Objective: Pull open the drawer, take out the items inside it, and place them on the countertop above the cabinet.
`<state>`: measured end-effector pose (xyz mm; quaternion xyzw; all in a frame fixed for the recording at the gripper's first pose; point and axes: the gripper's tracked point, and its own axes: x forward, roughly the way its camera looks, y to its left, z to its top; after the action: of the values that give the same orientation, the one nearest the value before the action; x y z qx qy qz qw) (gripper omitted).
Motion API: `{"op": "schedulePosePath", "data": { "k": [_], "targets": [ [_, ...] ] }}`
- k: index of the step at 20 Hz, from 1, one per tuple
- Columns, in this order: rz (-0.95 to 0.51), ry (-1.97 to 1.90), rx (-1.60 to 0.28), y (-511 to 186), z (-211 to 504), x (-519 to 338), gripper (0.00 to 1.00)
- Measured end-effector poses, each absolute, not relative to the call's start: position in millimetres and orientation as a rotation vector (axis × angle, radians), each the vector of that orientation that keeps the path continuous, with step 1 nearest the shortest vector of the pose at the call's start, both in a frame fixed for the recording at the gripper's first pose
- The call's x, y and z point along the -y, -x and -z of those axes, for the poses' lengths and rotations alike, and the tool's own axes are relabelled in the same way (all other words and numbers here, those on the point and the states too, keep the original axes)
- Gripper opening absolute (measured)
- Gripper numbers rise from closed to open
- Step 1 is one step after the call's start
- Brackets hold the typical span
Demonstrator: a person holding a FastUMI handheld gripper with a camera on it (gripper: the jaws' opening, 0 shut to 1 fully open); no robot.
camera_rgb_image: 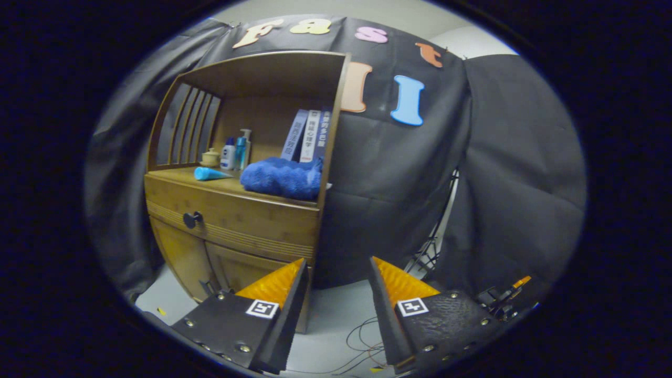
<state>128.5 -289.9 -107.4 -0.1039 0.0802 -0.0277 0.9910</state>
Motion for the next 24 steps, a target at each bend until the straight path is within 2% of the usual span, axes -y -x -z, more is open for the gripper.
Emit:
{"op": "schedulePosePath", "data": {
  "k": [2,8,24],
  "targets": [
    [0.075,0.208,-0.154,-128,110,295,0.68],
    [-0.023,0.138,-0.235,-123,136,281,0.68],
    [-0.072,0.12,-0.299,-115,151,268,0.68]
  ]
}}
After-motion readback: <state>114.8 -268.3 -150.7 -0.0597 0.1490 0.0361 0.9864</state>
